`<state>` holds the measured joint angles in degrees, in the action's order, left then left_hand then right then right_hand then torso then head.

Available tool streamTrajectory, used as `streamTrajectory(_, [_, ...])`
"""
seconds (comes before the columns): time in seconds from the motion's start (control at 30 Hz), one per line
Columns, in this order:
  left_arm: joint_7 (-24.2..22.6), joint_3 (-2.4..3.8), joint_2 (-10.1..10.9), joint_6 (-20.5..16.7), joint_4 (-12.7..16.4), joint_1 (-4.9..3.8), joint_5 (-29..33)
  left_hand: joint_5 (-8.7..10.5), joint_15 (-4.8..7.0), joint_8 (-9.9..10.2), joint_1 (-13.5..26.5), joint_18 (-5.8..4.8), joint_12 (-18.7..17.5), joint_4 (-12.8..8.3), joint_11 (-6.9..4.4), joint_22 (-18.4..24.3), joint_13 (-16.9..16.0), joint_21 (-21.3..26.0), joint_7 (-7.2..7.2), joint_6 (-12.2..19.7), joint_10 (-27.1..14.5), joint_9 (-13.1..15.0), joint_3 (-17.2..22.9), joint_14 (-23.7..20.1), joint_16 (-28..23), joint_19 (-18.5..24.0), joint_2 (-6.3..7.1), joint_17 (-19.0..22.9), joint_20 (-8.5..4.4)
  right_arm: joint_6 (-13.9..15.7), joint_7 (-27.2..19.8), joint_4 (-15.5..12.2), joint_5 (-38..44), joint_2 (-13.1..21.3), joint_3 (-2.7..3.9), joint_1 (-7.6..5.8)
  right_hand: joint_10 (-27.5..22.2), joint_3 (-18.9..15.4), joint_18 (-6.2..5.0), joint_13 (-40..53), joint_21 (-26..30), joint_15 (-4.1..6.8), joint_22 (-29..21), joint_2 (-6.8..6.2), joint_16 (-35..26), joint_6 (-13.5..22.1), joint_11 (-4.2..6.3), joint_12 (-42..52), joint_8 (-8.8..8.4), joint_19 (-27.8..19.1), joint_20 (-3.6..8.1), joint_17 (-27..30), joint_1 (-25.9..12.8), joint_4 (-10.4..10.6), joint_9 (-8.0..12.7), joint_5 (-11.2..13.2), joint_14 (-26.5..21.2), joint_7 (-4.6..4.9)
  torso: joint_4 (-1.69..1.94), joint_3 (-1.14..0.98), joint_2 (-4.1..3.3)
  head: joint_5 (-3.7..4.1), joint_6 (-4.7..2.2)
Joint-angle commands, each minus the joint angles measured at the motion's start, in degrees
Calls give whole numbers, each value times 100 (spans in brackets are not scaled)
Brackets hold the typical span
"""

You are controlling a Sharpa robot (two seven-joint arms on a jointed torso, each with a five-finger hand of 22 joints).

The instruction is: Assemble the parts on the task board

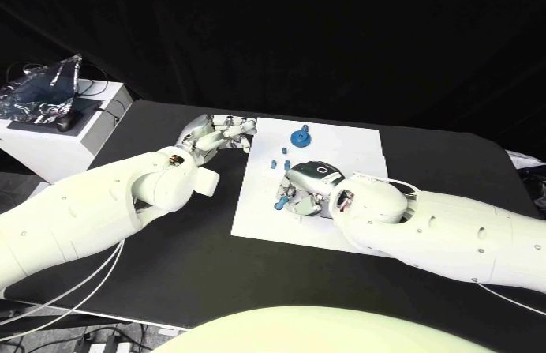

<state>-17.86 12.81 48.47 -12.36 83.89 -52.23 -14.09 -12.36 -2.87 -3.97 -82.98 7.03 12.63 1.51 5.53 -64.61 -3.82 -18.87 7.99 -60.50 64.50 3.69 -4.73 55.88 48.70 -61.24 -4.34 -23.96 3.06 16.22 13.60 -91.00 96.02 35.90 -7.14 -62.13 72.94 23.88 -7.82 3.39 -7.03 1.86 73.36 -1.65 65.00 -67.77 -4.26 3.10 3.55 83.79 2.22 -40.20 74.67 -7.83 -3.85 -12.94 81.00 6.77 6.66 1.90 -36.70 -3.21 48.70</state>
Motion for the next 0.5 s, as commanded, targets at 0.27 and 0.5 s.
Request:
streamTrajectory(0.27, [-39,6,-10,90,13,-1,8,0,7,19,5,3,25,19,-4,-6,-6,19,-21,12,-52,6,-1,34,4,-35,-5,2,0,-87,-9,72,148,-71,-8,39,185,33,-109,4,54,33,34,124,5,-134,156,28,23,171,65,-1,17,-12,-199,-28,0,-35,5,2,-2,2,18])
streamTrajectory(0.5, [-39,6,-18,88,4,-1,8,0,7,19,5,3,25,19,-4,-6,-6,19,-21,12,-52,6,-1,34,4,-35,-5,2,0,46,-120,76,87,-90,-11,48,-67,-160,-115,3,74,-19,37,-75,11,49,86,32,2,179,40,-4,-76,2,-131,-115,3,22,-7,2,3,-1,33])
